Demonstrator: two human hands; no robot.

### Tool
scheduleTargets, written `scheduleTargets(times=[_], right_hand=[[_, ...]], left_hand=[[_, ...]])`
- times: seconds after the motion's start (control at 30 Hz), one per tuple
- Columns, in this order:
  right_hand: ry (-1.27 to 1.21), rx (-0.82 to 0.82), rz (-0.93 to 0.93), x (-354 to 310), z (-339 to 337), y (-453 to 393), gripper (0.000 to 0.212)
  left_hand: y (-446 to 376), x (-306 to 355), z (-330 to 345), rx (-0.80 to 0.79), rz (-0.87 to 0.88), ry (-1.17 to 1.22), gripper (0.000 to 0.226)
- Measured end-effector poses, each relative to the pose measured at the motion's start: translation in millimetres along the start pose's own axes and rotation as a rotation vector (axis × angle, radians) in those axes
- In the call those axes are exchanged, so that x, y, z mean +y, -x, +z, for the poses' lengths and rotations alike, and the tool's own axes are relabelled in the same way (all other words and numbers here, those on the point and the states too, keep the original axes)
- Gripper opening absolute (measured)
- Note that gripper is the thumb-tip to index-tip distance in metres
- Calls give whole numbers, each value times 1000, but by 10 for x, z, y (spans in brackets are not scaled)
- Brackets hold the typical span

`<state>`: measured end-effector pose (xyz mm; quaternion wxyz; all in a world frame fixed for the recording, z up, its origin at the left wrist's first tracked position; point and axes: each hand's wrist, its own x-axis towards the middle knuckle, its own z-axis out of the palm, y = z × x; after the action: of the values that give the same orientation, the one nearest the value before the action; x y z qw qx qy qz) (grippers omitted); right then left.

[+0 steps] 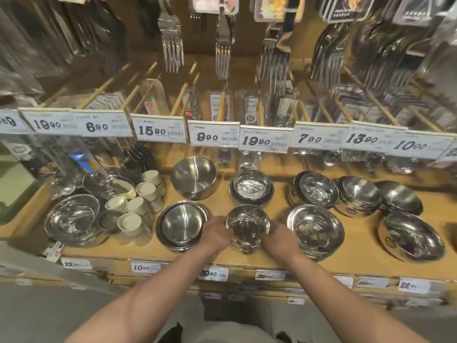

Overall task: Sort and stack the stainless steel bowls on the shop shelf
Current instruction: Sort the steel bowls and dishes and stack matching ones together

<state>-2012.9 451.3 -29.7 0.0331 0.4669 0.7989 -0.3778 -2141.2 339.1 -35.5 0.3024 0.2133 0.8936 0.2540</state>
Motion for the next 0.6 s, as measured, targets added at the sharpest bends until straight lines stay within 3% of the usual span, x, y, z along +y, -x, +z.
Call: scheduleTargets(times=[0.2,0.4,0.53,0.6], right_hand=[[-71,-7,35,10,61,-10,23],[-145,-3,50,9,56,22,24],[-168,-33,51,-25,-24,115,34],[-247,-14,48,-9,-179,209,40]], left_hand=[[-35,-60,-4,22,22,52,7],[-60,-66,-15,50,31,46,29],[8,-30,-71,66,54,-18,15],[100,3,-128,149,134,-58,14]])
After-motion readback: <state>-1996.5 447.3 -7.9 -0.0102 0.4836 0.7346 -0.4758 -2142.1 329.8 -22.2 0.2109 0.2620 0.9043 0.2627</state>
